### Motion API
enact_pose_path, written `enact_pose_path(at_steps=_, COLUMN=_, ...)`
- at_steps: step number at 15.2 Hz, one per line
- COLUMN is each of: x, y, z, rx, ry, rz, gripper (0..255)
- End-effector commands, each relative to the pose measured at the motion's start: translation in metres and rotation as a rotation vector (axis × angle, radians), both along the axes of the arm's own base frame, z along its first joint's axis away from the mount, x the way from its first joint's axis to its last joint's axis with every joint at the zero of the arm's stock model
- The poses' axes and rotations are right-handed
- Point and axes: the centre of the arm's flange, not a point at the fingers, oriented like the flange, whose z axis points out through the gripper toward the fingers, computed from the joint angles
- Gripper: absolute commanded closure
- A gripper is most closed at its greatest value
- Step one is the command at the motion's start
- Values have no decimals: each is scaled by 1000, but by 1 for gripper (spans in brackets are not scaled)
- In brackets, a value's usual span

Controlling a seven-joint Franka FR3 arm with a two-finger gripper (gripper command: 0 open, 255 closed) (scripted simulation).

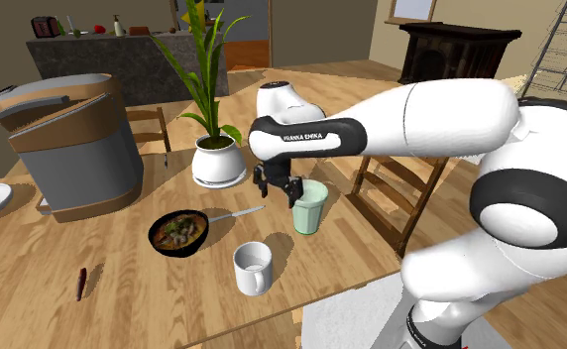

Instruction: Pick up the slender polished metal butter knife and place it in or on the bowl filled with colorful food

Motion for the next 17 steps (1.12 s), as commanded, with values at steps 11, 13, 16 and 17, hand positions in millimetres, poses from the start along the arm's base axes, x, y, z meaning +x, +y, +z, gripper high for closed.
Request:
enact_pose_path(at_steps=11, x=109, y=89, z=-72, rx=14, ry=21, rz=-447, gripper=0)
enact_pose_path(at_steps=13, x=131, y=99, z=-84, rx=16, ry=24, rz=-520, gripper=0)
enact_pose_path(at_steps=16, x=161, y=109, z=-100, rx=19, ry=29, rz=-619, gripper=0)
enact_pose_path(at_steps=17, x=161, y=109, z=-105, rx=19, ry=29, rz=-619, gripper=0)
